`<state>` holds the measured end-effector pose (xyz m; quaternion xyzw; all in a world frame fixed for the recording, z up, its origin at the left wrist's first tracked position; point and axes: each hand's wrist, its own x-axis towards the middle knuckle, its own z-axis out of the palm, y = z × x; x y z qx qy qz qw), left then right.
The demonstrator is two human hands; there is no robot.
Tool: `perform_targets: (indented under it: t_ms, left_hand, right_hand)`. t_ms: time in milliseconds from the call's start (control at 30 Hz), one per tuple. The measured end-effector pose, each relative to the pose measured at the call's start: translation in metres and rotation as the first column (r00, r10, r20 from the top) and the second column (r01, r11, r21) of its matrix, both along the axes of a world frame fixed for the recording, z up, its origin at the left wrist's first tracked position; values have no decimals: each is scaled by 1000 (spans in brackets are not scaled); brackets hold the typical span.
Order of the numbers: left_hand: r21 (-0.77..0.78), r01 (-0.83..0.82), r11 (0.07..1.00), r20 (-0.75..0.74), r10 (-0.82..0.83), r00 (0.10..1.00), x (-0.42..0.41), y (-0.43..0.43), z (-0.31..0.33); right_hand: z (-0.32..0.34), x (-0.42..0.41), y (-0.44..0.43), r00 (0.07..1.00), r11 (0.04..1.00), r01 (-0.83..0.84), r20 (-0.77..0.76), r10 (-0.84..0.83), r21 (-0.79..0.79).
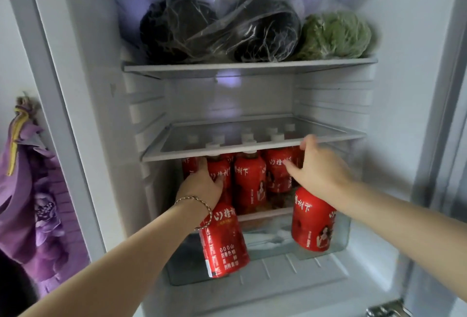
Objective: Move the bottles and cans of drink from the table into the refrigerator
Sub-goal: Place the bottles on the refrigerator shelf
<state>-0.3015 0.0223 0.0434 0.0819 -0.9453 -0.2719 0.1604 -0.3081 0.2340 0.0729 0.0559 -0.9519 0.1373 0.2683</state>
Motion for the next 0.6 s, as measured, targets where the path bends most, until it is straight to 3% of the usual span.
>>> perform_targets:
  t_ms: [300, 400, 533, 600]
  left_hand:
    - [-16, -1, 1000, 27, 2, 1000, -2, -1, 0]
    - [-24, -4, 1000, 23, 4, 1000, -2, 0, -1]
    - [-28, -6, 1000, 18, 7, 1000, -3, 1, -1]
    - [-27, -4, 1000, 20, 5, 1000, -3, 0, -1]
  right_hand:
    - [-3, -29, 8, 941, 972, -11, -332, -69, -234]
    - [-31, -26, 6, 900, 934, -117, -434, -44, -337]
    - [-62, -22, 2, 925, 935, -74, -375, -66, -347]
    - [-58, -23, 1, 975, 929, -28, -214, -56, -370]
